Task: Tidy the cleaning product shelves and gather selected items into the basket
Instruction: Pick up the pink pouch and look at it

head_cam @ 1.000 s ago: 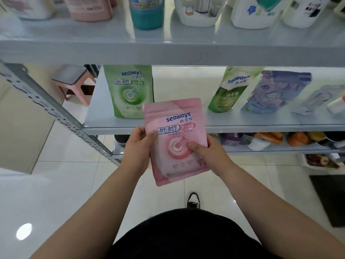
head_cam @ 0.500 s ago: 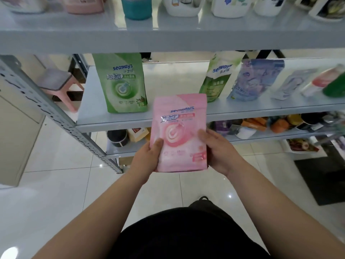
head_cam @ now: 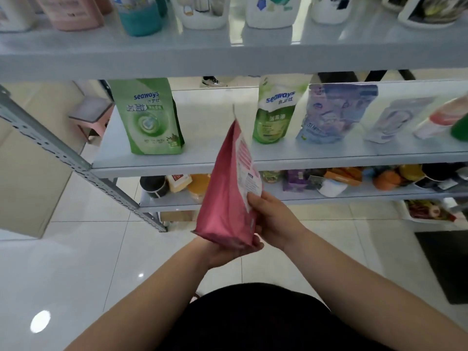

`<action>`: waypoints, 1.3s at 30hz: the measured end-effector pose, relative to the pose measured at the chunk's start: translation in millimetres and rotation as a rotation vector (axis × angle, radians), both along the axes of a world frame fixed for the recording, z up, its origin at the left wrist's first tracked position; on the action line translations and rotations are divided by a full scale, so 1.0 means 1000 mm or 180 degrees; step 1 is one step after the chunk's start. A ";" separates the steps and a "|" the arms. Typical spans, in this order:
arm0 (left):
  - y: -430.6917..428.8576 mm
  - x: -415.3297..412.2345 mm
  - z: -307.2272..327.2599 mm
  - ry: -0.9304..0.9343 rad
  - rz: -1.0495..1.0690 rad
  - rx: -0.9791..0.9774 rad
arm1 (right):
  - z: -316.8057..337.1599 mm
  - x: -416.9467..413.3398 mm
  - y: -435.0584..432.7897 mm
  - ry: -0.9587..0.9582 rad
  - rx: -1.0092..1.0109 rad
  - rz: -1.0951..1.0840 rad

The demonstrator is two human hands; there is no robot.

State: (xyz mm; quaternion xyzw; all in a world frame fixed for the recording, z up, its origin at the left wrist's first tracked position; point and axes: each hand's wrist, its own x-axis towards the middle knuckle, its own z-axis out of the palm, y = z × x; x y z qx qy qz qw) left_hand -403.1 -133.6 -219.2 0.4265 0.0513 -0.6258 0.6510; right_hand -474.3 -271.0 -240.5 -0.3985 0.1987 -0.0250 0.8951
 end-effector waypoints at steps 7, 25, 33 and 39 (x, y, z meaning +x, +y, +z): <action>0.019 0.012 -0.018 -0.0293 0.0230 -0.0330 | -0.001 -0.019 -0.059 0.0272 -0.0492 -0.0461; 0.017 0.014 -0.011 -0.1982 0.0585 0.0598 | -0.015 -0.017 -0.074 0.0442 -0.1045 0.0780; 0.016 0.056 -0.003 -0.2023 0.0298 0.1027 | -0.002 0.011 -0.059 0.1011 -0.0851 0.0321; 0.025 0.079 -0.002 -0.1359 0.0048 0.1159 | 0.014 0.025 -0.057 0.1657 -0.0418 0.0556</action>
